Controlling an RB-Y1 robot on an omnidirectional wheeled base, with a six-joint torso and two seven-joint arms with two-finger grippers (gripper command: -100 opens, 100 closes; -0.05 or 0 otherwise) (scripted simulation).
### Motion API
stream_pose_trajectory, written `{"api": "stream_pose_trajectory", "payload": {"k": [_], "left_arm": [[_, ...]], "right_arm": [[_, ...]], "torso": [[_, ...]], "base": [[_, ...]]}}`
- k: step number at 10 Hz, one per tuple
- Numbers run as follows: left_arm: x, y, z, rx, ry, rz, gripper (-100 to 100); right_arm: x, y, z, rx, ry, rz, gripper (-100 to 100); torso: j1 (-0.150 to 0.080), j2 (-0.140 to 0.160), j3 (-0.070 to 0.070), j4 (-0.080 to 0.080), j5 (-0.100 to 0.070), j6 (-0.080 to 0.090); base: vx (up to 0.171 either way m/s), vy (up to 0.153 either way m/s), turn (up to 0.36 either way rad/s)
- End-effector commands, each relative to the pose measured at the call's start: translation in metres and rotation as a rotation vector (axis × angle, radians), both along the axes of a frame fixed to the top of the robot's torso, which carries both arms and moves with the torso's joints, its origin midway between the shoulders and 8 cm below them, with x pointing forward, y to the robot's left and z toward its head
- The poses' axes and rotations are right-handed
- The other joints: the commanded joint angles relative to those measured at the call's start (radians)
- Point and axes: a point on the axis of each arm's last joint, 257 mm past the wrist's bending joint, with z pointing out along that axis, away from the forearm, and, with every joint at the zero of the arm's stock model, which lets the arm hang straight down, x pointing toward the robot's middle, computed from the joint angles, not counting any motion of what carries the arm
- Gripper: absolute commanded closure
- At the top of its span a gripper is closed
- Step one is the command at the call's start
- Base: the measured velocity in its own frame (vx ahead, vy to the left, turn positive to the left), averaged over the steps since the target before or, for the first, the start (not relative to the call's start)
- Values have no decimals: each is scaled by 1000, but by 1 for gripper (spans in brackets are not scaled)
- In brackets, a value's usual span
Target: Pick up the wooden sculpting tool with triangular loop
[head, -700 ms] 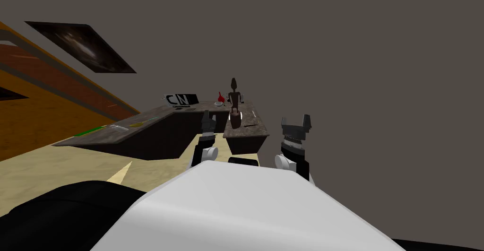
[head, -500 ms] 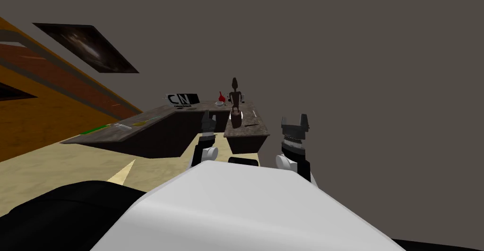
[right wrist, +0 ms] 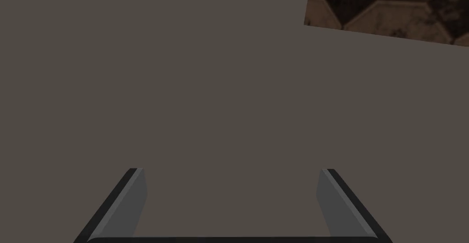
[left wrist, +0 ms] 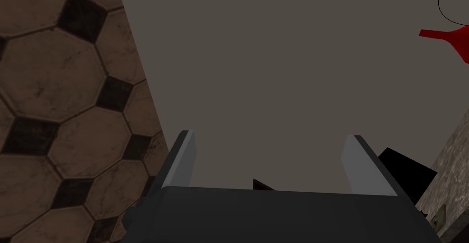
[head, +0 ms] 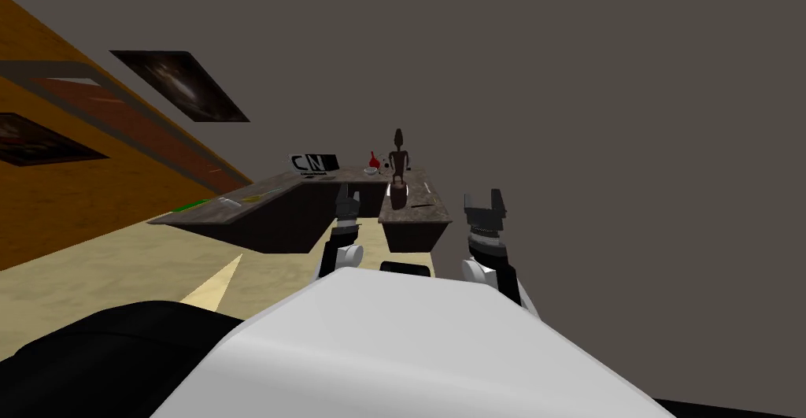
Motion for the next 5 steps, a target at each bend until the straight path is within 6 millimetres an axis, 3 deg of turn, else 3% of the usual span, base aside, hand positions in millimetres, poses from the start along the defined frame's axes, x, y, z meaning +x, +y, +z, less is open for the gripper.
{"api": "stream_pose_trajectory", "payload": {"k": [1,5], "left_arm": [[0,0,0,0,0,0,0],[0,0,0,0,0,0,0]], "right_arm": [[4,11,-4,-53,1,27,-100],[10,38,-23,-199,14,87,-100]], "torso": [[0,0,0,0,0,0],[1,1,1,0,0,0]], "base": [[-86,38,141],[-97,35,111]]}}
